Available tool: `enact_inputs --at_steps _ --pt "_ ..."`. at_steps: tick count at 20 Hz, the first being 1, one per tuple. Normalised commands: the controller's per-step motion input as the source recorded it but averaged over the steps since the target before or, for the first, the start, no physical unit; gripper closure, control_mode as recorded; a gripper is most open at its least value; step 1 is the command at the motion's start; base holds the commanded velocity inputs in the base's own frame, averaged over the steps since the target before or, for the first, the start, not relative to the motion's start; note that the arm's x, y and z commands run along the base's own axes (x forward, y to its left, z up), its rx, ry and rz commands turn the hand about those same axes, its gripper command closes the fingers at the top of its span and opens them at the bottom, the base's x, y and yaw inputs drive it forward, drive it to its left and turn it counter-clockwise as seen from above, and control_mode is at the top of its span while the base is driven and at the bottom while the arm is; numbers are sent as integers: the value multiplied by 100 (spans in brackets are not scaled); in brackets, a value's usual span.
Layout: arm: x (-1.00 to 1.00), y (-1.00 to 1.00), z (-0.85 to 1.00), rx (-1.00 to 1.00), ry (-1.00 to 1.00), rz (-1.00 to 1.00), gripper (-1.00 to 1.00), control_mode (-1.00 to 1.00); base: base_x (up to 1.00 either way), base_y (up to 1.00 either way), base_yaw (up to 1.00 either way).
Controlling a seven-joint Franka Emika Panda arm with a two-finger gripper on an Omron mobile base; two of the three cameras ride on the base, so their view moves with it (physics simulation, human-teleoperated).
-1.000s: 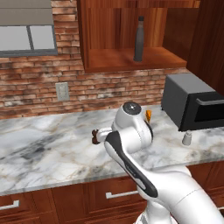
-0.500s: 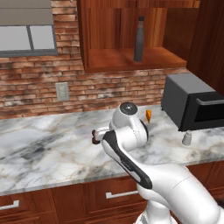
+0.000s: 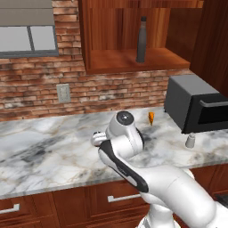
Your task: There are various items on the counter. Only move the condiments/shakers into the cabinet.
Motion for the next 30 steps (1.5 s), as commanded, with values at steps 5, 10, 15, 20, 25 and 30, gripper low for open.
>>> enact_inputs --at_steps 5,10,15,20,25,30 --pt "23 5 -25 0 -2 2 -100 -100 0 0 0" --pt "35 2 -9 0 0 0 -100 -100 0 0 0" --pt "41 6 -5 0 0 0 -100 -100 0 0 0" --pt "39 10 -6 0 0 0 -100 -100 0 0 0" --pt "32 12 -16 0 0 0 -100 -100 0 0 0" --pt "27 13 -25 0 0 0 -100 -100 0 0 0"
